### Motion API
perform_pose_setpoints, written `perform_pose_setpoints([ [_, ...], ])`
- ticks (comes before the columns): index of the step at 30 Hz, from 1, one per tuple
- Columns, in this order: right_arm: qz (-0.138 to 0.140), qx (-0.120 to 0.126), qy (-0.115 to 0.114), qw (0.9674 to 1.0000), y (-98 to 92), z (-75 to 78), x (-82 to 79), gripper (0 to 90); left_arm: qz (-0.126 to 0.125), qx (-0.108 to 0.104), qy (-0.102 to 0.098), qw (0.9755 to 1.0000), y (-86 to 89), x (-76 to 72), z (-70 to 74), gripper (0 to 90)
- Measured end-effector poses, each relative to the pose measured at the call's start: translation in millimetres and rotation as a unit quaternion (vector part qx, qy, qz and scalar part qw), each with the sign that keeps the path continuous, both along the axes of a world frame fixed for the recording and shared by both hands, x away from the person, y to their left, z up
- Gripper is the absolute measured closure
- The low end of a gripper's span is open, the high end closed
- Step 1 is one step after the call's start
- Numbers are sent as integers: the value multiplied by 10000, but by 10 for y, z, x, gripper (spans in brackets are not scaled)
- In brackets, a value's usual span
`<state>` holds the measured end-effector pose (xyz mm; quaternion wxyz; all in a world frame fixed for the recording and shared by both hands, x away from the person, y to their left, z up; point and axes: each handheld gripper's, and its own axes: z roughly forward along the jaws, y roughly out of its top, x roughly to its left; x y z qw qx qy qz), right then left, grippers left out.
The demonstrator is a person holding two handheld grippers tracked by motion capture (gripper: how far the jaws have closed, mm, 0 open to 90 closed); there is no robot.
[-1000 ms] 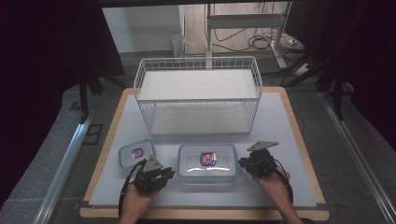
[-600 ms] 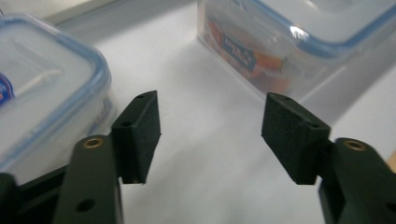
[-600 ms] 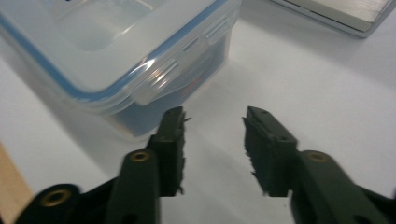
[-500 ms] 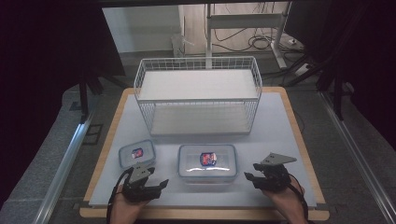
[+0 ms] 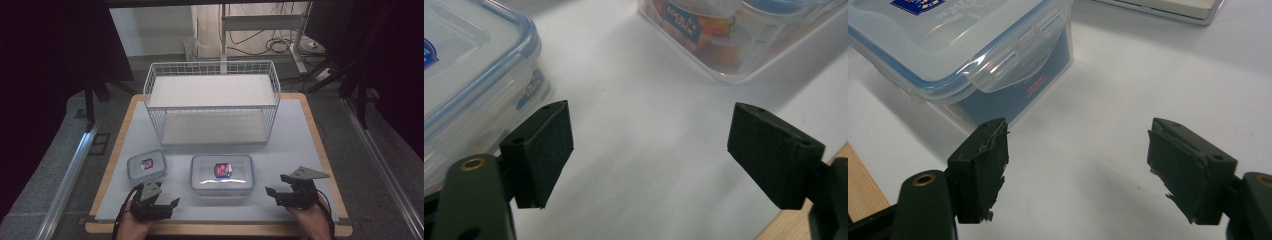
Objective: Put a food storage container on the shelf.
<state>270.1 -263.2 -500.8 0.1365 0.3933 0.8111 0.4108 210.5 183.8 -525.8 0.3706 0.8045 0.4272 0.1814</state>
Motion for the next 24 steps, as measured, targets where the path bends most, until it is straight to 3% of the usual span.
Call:
perform_pose_setpoints([
  [6, -3, -98, -73, 9999, 31, 25, 1, 210, -71, -118, 23, 9999, 28, 24, 16, 127],
  [14, 42, -148, -107, 9998, 73, 114, 13, 227, -36, -533, 199, 9984, 110, 108, 85, 121],
  [18, 90, -61, 10, 9999, 77, 178, 53, 292, -90, -483, 279, 9984, 87, 201, 133, 115],
  [24, 206, 55, 196, 9996, 149, 267, 114, 316, -270, -669, 431, 9965, 12, 324, 224, 94],
])
